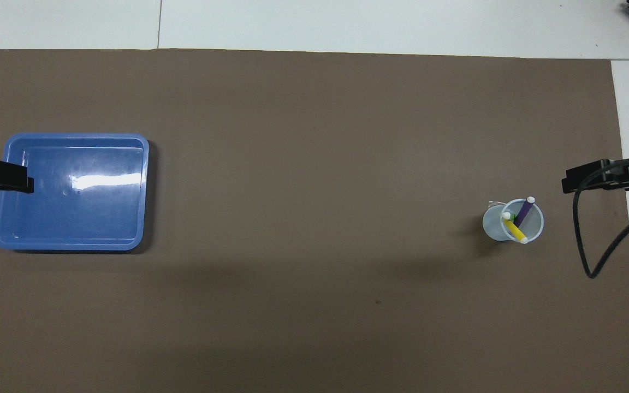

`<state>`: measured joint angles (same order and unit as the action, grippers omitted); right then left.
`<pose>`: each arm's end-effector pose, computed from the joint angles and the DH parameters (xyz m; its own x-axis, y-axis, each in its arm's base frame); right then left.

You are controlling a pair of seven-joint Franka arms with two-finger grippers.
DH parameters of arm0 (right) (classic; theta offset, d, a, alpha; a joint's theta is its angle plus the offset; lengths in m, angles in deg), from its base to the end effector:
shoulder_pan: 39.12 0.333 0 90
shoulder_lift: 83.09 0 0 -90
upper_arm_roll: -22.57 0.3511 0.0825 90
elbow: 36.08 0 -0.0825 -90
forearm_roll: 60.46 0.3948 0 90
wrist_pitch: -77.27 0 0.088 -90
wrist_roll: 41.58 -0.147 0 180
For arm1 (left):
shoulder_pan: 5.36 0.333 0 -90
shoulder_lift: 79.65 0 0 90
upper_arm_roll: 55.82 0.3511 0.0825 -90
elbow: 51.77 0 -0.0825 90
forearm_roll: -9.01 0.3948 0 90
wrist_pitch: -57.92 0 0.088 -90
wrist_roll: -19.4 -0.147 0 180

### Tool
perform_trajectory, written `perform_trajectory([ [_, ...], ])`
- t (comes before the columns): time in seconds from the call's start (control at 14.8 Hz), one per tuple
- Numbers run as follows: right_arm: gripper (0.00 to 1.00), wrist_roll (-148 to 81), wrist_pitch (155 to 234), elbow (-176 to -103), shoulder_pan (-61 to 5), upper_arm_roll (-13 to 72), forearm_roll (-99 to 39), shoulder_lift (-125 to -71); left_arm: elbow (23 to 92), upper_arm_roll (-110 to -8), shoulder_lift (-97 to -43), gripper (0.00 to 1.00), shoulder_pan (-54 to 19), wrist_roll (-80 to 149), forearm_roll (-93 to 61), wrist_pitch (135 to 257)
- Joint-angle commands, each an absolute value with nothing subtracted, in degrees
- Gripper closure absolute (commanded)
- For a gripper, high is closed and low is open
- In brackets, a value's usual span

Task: Right arm passes pens to left for tray arrangement
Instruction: 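Move the right gripper down to the pens in the white cup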

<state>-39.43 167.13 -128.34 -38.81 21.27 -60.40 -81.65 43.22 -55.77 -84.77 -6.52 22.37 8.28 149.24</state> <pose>0.5550 -0.0096 0.6144 0.9997 0.0203 -0.0167 0.0202 -0.9998 -0.0022 0.5370 -0.0122 0.6287 0.9992 0.0328 0.0246 0.0324 -0.9994 0.0141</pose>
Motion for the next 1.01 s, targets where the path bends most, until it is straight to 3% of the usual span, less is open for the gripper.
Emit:
perform_trajectory([
  [0.0, 0.0, -40.88, 167.8, -129.51, -38.95, 21.52, -60.28, -80.63, 44.91, -55.64, -86.15, 0.0, -6.41, 22.83, 7.69, 150.38],
  [0.2, 0.0, -40.79, 168.15, -130.38, -38.95, 21.52, -60.19, -80.45, 44.91, -55.55, -86.15, 0.0, -6.41, 22.83, 7.69, 150.38],
  [0.95, 0.0, -27.35, 185.36, -147.07, -43.42, 21.34, -59.93, -78.6, 45.08, -55.29, -86.5, 0.0, -6.33, 22.92, 7.69, 149.86],
])
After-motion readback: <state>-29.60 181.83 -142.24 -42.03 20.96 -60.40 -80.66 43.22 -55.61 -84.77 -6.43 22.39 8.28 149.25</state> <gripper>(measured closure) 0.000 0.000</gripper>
